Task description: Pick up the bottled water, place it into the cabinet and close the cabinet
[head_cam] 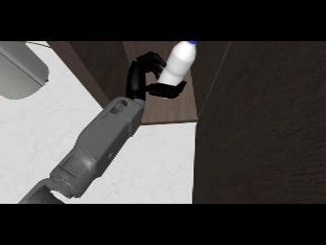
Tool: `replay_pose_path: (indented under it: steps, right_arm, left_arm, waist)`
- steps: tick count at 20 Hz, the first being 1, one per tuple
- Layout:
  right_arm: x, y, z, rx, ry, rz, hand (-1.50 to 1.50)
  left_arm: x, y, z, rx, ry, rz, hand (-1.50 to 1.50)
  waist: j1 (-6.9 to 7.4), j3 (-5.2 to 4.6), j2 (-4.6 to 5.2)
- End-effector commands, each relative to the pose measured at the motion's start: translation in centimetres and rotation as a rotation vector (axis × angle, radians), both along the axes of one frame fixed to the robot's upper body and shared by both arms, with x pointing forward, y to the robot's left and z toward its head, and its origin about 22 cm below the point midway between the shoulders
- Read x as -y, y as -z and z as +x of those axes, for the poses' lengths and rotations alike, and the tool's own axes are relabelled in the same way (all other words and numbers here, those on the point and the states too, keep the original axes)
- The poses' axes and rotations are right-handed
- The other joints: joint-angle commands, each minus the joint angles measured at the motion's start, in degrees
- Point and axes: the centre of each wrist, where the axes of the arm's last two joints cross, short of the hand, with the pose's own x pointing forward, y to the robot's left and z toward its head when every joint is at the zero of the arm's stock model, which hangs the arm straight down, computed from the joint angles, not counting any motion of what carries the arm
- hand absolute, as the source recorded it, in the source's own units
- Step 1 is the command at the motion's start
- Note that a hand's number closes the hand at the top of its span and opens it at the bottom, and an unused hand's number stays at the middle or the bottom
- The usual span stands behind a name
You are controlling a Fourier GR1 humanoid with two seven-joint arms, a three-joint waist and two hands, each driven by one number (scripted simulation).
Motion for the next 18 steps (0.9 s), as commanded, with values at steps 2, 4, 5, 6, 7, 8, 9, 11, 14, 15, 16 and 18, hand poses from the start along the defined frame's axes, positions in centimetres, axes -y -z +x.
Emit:
replay_pose_path:
  steps: [2, 4, 5, 6, 7, 8, 9, 11, 14, 15, 16, 18]
  right_arm:
    - [0.1, -0.8, 0.1, 0.027, -0.008, 0.065, -1.50]
    - [-0.1, -1.7, -0.6, 0.033, -0.041, 0.068, -1.50]
    - [0.5, -1.8, -0.5, 0.034, -0.018, 0.044, -1.50]
    - [0.6, -1.5, -0.8, 0.033, -0.017, 0.051, -1.50]
    - [-0.5, -1.6, -0.3, 0.031, -0.008, 0.064, -1.50]
    - [0.3, -1.3, -0.3, 0.038, -0.025, 0.072, -1.50]
    - [0.4, -0.5, -0.6, 0.011, -0.038, 0.058, -1.50]
    - [-0.3, -1.7, -0.8, 0.031, -0.043, 0.066, -1.50]
    - [0.1, -0.4, -0.3, 0.042, -0.052, 0.061, -1.50]
    - [0.0, -0.1, -0.1, 0.031, -0.054, 0.053, -1.50]
    - [0.5, -0.9, -0.4, 0.037, -0.043, 0.059, -1.50]
    - [0.8, -0.2, -0.4, 0.038, -0.060, 0.050, -1.50]
  left_arm:
    - [-1.5, 1.4, 0.5, -0.050, -0.098, 0.081, 1.50]
    - [-2.2, 0.8, 1.1, -0.037, -0.178, 0.040, 1.50]
    - [-2.5, 1.1, 1.0, -0.047, -0.168, 0.013, 1.50]
    - [-4.3, 1.9, 0.9, -0.045, -0.183, 0.004, 1.50]
    - [-2.7, 1.6, 0.9, -0.029, -0.192, 0.016, 1.50]
    - [-2.5, 0.7, 1.3, -0.031, -0.190, -0.009, 1.50]
    - [-3.7, 1.6, 1.2, -0.033, -0.190, 0.017, 1.50]
    - [-3.6, -0.6, 2.4, -0.009, -0.227, 0.116, 1.50]
    - [-3.8, 0.5, 1.9, 0.033, -0.237, 0.180, -1.50]
    - [-4.0, -0.2, 2.3, 0.064, -0.228, 0.195, -1.50]
    - [-3.3, 0.0, 2.1, 0.053, -0.218, 0.195, -1.50]
    - [-3.2, -0.3, 2.3, 0.072, -0.254, 0.231, -1.50]
  waist:
    - [-0.05, -0.02, 0.20]
    - [-1.88, -0.08, 0.70]
    - [-1.01, -0.08, 0.50]
    - [-1.53, -0.09, 0.58]
    - [-0.80, -0.13, 0.70]
    - [-1.13, -0.08, 0.61]
    - [-1.36, -0.06, 0.50]
    - [-2.48, -0.09, 0.82]
    - [-2.49, -0.04, 1.04]
    - [-2.40, -0.06, 1.15]
    - [-2.30, -0.06, 1.09]
    - [-3.17, -0.01, 1.17]
